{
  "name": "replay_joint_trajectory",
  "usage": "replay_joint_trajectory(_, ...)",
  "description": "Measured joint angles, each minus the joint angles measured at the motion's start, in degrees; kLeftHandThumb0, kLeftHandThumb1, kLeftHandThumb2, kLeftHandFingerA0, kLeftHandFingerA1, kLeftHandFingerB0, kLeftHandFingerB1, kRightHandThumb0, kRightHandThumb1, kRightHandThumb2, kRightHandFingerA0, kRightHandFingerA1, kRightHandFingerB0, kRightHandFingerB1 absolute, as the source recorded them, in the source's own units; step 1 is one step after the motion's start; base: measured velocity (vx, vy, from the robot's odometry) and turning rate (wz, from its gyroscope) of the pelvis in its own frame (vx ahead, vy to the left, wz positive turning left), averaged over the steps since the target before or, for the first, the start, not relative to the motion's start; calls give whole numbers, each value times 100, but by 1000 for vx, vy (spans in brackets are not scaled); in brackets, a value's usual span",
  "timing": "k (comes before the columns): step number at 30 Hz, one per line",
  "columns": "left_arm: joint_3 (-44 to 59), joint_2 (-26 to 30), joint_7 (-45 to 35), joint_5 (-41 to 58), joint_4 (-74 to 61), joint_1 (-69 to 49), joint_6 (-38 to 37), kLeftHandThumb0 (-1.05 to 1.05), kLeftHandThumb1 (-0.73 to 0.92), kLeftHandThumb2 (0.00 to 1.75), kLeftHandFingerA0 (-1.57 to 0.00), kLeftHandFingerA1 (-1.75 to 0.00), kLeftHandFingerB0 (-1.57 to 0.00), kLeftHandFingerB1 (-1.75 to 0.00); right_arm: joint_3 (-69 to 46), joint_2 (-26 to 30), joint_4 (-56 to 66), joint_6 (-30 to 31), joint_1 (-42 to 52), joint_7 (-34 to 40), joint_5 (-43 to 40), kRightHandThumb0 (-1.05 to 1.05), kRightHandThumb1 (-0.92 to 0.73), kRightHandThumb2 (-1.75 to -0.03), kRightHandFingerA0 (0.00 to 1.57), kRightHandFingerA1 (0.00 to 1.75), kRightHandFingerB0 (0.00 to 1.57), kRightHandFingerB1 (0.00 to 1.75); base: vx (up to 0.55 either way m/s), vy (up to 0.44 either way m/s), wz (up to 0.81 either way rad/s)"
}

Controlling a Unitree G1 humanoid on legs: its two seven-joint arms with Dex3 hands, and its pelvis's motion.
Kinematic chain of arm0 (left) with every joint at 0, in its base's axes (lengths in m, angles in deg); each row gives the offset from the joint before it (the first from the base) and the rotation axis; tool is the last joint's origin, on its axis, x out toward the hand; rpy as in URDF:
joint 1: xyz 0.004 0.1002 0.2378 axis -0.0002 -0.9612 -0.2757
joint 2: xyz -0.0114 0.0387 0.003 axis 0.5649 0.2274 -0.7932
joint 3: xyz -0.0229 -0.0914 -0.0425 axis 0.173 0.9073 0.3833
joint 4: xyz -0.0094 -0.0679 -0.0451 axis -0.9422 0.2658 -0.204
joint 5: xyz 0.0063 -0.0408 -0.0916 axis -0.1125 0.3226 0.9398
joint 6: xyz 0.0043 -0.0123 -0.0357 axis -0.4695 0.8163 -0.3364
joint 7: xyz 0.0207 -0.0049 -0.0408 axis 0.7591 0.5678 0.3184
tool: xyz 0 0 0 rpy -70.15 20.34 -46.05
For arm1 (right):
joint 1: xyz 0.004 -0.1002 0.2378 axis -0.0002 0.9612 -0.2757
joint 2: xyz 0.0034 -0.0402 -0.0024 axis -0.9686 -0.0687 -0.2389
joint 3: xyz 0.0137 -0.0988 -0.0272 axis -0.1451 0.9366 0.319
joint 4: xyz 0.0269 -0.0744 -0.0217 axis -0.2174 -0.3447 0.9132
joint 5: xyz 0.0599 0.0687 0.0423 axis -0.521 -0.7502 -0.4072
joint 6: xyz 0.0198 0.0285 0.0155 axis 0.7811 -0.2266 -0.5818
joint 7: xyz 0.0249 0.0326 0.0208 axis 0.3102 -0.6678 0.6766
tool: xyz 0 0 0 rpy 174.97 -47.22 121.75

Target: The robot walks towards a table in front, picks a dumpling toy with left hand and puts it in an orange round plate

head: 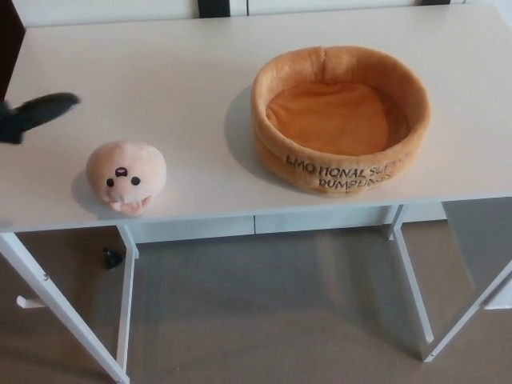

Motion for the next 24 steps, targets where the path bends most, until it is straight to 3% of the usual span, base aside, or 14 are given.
replay_joint_trajectory(1, -109, -39, -1, -60, 106, 117, 66, -18, 44, 90, 0, -48, 0, -48, 0, 0, -1, 1, 0, 0, 0, -26, -45, -53, 54, 47, 38, 37, 0, 0, 0)
replay_joint_trajectory(7, -1030, -350, -1, -603, 1005, 916, 605, -14, 53, 95, 0, -49, 0, -48, -2, 0, -23, 1, -9, 2, 0, -25, -45, -53, 52, 46, 38, 37, 0, 0, 0)
replay_joint_trajectory(11, -1575, -562, 3, -977, 1371, 1142, 967, -16, 51, 94, 0, -49, -1, -49, -2, 0, -41, 2, -22, 1, -1, -26, -46, -53, 52, 46, 38, 36, 0, 0, 0)
replay_joint_trajectory(12, -1773, -614, 4, -1120, 1483, 1177, 1105, -23, 49, 57, -10, -26, -6, -29, -3, 0, -39, 3, -23, 1, -1, -26, -45, -53, 54, 47, 38, 36, 0, 0, 0)
replay_joint_trajectory(17, -2224, -701, 4, -1529, 1884, 1232, 1477, -23, 45, 60, -8, -25, -7, -25, -6, 3, -14, 26, -21, 2, -5, -26, -46, -53, 52, 46, 38, 37, 0, 0, 0)
replay_joint_trajectory(18, -2333, -691, -1, -1675, 2003, 1228, 1593, -16, 47, 92, 0, -49, -2, -51, -10, 9, -3, 44, -12, 2, -9, -26, -46, -53, 51, 46, 37, 37, 0, 0, 0)
replay_joint_trajectory(19, -2342, -688, -2, -1685, 2010, 1227, 1601, -16, 47, 92, 0, -49, -2, -51, -11, 10, -1, 45, -10, 2, -10, -26, -46, -53, 51, 46, 37, 37, 0, 0, 0)
replay_joint_trajectory(20, -2384, -665, -10, -1780, 2029, 1210, 1670, -25, 45, 57, -12, -32, -7, -22, -14, 19, 8, 54, -2, 1, -13, -27, -46, -54, 48, 45, 36, 36, 0, 0, 0)
replay_joint_trajectory(24, -2384, -516, -72, -1975, 1825, 1108, 1840, -25, 44, 60, -8, -25, -5, -24, -31, 36, 9, 70, 3, -3, -23, -27, -46, -53, 50, 46, 37, 36, 0, 0, 0)
